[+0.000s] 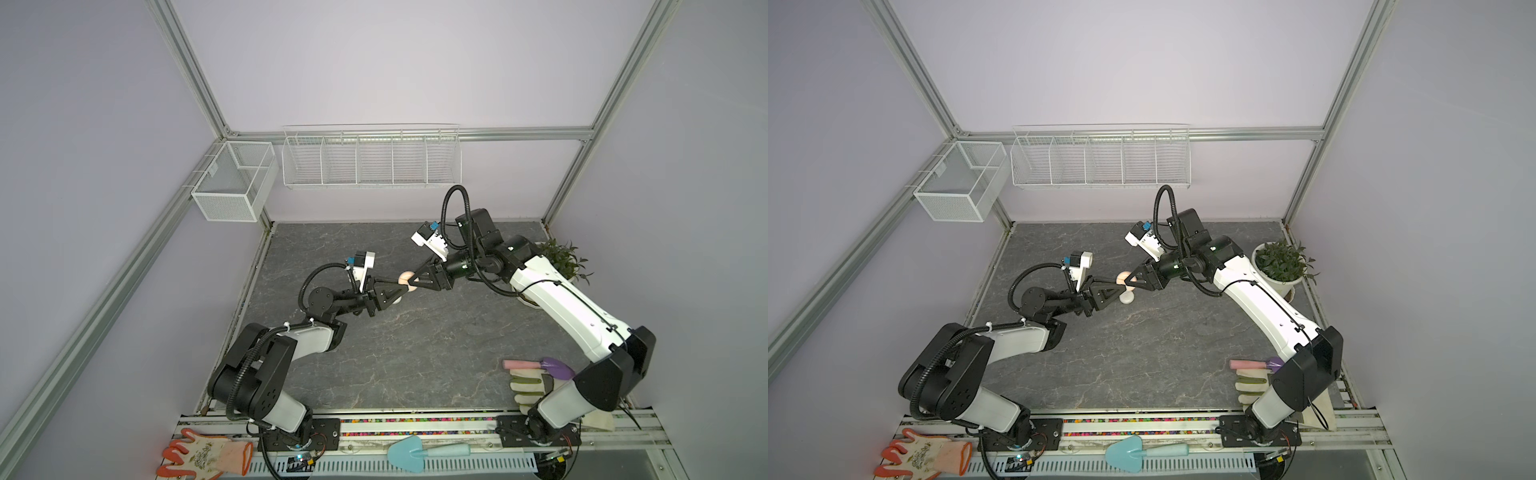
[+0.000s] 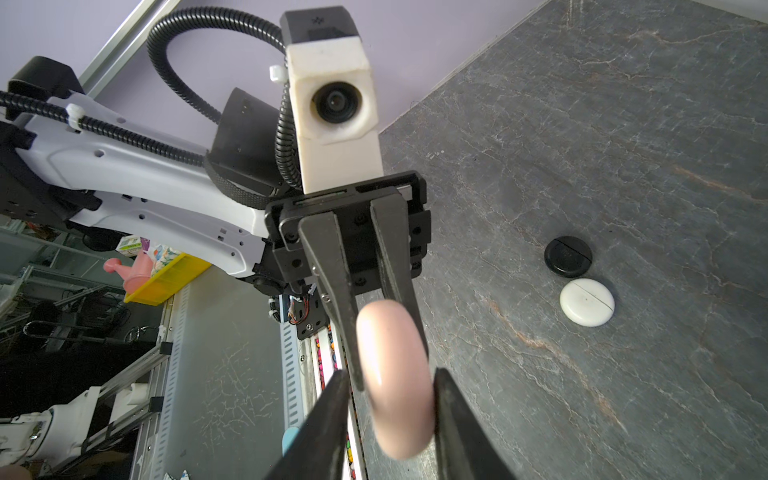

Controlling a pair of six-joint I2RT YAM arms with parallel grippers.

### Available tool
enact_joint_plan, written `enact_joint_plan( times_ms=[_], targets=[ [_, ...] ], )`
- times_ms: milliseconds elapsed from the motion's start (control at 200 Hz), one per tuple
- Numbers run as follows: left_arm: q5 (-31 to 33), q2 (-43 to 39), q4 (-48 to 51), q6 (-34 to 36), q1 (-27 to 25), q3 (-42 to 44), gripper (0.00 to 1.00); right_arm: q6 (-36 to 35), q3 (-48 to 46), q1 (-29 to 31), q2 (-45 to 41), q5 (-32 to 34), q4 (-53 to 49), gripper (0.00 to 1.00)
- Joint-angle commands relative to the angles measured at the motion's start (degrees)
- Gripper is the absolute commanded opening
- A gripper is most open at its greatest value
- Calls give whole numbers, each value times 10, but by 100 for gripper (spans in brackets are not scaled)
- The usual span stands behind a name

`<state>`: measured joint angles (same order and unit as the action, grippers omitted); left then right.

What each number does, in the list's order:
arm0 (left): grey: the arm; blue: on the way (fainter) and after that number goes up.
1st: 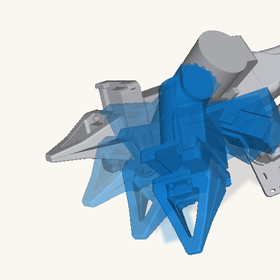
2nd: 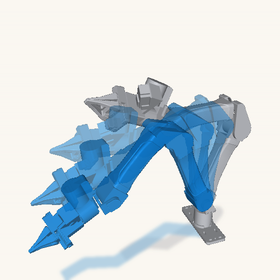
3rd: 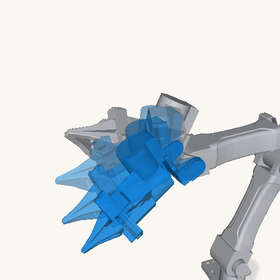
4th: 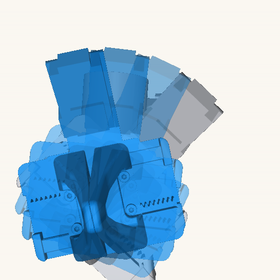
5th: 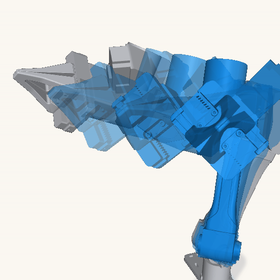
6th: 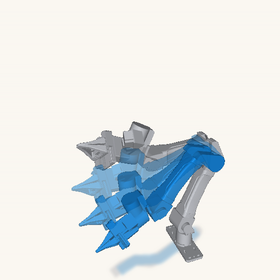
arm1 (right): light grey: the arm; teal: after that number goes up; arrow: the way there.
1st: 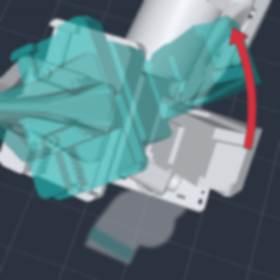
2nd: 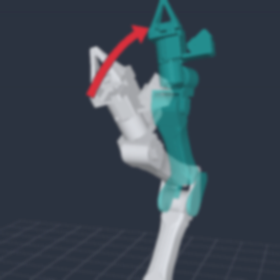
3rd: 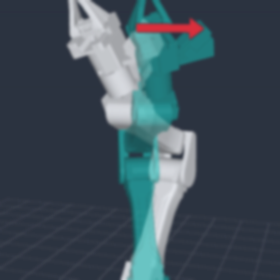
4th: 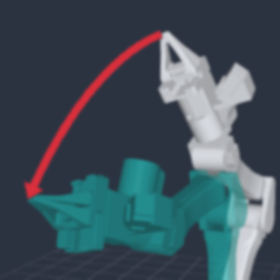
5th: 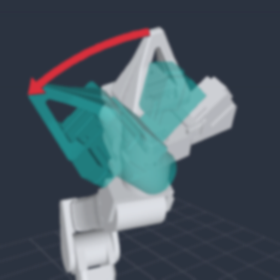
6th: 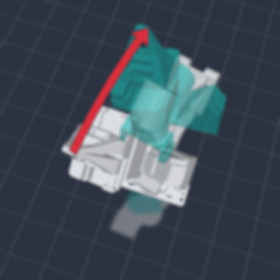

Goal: Insert the wireless bluetooth earbuds into the charging case
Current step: 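Press the lid shut with the right gripper while the left gripper holds the case, then set the closed case down with the left gripper while the right gripper withdraws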

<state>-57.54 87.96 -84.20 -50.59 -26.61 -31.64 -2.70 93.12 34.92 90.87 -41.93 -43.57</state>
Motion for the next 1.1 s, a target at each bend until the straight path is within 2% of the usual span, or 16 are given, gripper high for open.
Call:
enact_joint_plan(
  times_ms=[0,125,355,495,565,620,685,745,805,865,945,1094],
  targets=[
    [35,8,32,-15,3,-2,0,-3,8,23,-1,-100,0,30],
    [36,11,32,-19,1,-5,0,-23,-8,33,-6,-63,-7,28],
    [34,8,32,-29,1,-8,0,-105,-70,63,-45,45,20,10],
    [34,9,31,-34,1,-11,0,-156,-69,88,-43,114,2,9],
    [35,10,32,-36,0,-11,0,-161,-59,90,-33,123,-13,19],
    [36,12,32,-37,1,-9,0,-157,-46,89,-29,123,-28,38],
    [41,16,33,-39,2,-4,0,-142,-27,82,-35,121,-47,54],
    [55,22,32,-46,9,14,0,-125,-25,72,-61,107,-52,67],
    [78,30,41,-46,19,43,0,-93,-68,62,-112,96,-7,78],
    [104,43,65,-42,26,73,0,-55,-140,53,-172,87,70,85],
    [149,60,110,-40,25,107,0,18,-239,41,-231,115,170,88],
    [220,82,261,-29,25,123,0,83,-339,13,-231,137,255,87]
  ],
)
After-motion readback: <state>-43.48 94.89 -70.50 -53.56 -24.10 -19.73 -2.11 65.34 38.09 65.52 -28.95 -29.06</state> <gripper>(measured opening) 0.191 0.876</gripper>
